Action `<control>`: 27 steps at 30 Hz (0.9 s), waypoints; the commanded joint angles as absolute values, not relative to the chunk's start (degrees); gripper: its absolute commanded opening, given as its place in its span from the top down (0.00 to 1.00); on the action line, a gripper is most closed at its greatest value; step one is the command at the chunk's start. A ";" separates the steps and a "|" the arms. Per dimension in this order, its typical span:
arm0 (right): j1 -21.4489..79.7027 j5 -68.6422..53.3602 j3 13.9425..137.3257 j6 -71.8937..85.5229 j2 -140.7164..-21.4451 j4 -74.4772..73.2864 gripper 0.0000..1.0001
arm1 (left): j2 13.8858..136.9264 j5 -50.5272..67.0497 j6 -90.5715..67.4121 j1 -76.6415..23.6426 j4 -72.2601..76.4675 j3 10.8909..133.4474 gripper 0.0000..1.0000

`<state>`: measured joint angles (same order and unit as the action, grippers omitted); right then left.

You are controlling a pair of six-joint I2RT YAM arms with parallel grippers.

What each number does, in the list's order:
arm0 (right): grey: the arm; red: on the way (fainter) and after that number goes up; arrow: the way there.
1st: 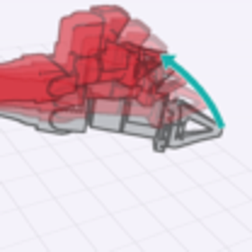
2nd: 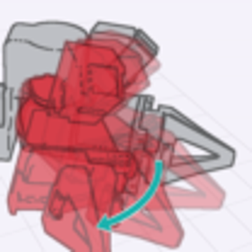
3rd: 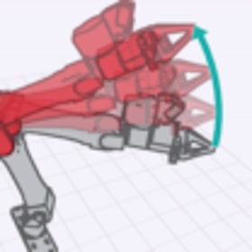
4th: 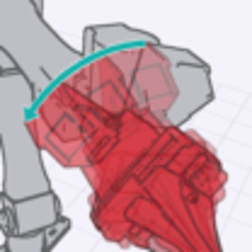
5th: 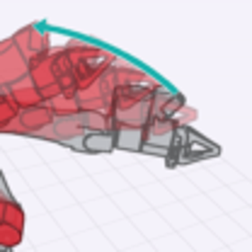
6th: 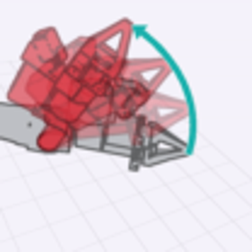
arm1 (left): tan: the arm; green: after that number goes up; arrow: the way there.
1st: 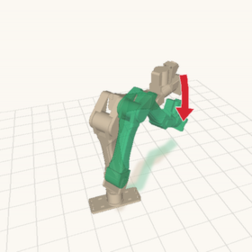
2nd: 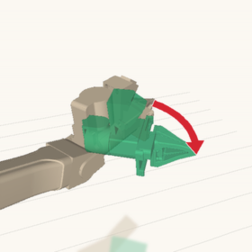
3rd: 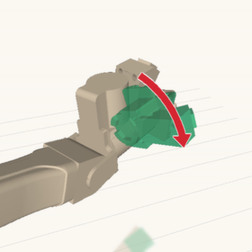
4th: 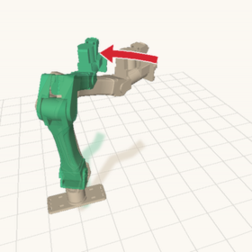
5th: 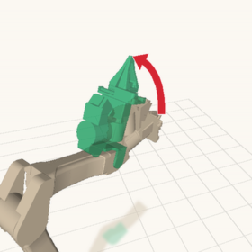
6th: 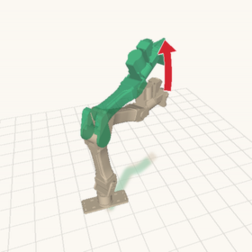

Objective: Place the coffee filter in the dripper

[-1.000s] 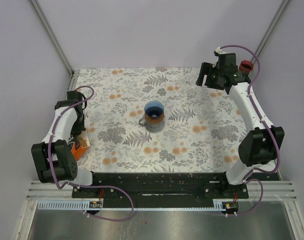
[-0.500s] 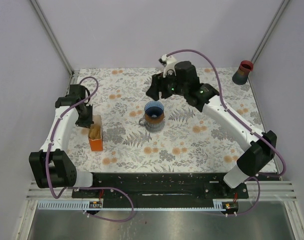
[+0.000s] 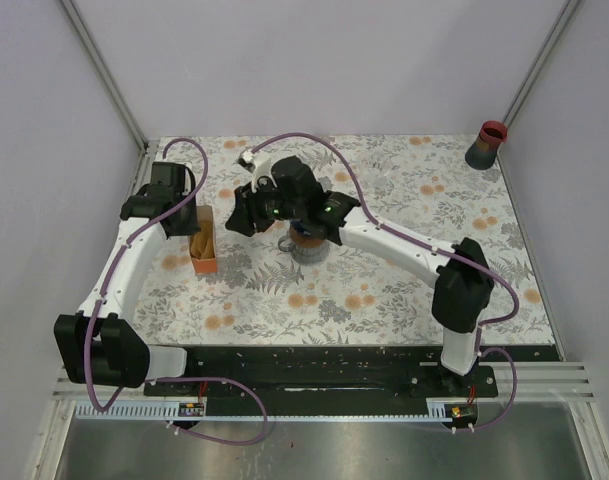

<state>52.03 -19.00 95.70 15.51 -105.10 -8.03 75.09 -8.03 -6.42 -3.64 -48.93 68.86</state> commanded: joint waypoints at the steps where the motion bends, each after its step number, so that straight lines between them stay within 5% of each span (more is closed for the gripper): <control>1: 54.93 -16.26 102.73 17.22 -108.62 -5.89 0.54 | 75.14 -12.39 -9.67 -6.41 -44.30 72.16 1.00; 12: 56.69 -12.22 110.03 23.99 -117.41 -10.36 0.67 | 76.55 -11.08 -13.27 -6.94 -43.24 74.00 1.00; 27: 57.48 -0.35 118.56 19.60 -125.86 -19.68 0.64 | 75.76 -8.26 -14.50 -7.03 -43.15 73.83 1.00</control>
<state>56.97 -5.45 113.97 21.41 -125.16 -16.62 76.99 -9.72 -12.80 -6.92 -45.34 71.75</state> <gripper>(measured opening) 0.350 0.021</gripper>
